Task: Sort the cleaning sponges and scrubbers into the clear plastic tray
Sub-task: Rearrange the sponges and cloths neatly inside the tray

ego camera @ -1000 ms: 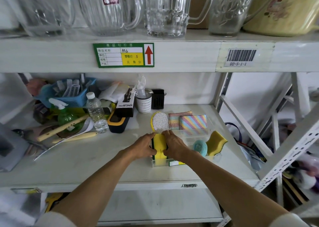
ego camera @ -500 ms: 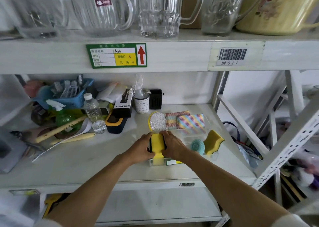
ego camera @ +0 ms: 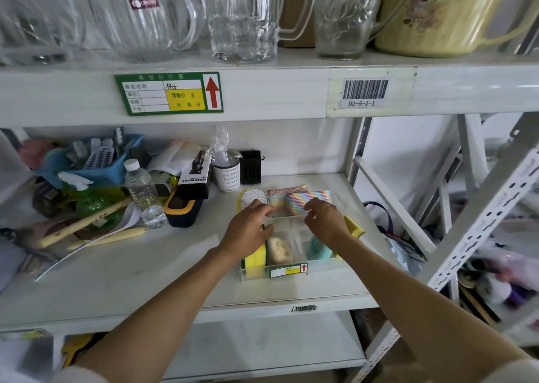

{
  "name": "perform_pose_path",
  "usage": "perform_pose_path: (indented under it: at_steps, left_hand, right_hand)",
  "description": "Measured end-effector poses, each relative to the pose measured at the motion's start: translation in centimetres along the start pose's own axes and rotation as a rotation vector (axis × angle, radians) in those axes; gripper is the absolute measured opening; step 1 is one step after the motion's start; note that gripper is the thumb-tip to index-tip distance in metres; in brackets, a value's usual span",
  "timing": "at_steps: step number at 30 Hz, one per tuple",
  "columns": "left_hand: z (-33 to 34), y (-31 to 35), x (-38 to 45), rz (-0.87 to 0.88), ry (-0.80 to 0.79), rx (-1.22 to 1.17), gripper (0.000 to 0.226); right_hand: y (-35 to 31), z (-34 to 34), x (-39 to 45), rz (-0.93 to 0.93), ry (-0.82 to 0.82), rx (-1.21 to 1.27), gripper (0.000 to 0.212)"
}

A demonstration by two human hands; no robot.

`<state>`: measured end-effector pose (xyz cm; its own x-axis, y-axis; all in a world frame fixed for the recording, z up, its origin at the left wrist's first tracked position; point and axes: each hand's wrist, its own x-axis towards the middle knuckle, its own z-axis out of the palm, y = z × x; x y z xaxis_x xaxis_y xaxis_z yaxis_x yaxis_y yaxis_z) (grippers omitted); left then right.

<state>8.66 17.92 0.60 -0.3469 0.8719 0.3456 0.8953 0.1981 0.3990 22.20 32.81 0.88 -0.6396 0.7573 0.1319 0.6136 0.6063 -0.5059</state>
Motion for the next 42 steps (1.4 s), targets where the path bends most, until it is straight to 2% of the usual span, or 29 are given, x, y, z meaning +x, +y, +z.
perform_pose_path:
  at_steps: [4, 8, 15, 19, 23, 31, 36, 42]
  left_hand:
    - [2.0, 2.4, 1.9, 0.135, -0.185, 0.285, 0.03]
    - [4.0, 4.1, 3.0, -0.001, -0.362, 0.695, 0.023]
    - [6.6, 4.3, 3.5, -0.116, -0.542, 1.032, 0.038]
    - [7.7, 4.6, 3.3, -0.124, -0.555, 1.072, 0.038]
    - [8.1, 4.5, 3.4, -0.136, -0.521, 1.014, 0.036]
    - [7.6, 4.6, 3.9, -0.191, -0.328, 0.733, 0.042]
    - [7.0, 4.1, 4.2, -0.163, -0.311, 0.804, 0.028]
    - [6.9, 3.7, 4.1, -0.157, -0.337, 0.918, 0.02]
  right_hand:
    - [1.6, -0.1, -0.4, 0.055, -0.02, -0.242, 0.028]
    - [2.3, 0.4, -1.0, 0.04, -0.081, -0.473, 0.033]
    - [3.1, 2.3, -1.4, 0.05, -0.152, -0.643, 0.037]
    - [4.0, 3.3, -1.1, 0.055, -0.182, -0.534, 0.044]
    - [4.3, 3.8, -0.7, 0.061, -0.184, -0.422, 0.053]
    - [4.8, 3.4, 0.1, 0.044, -0.139, -0.376, 0.043]
    - [5.0, 3.1, 0.4, 0.011, -0.105, -0.381, 0.042]
    - [4.8, 3.3, 0.4, -0.033, -0.106, -0.412, 0.041]
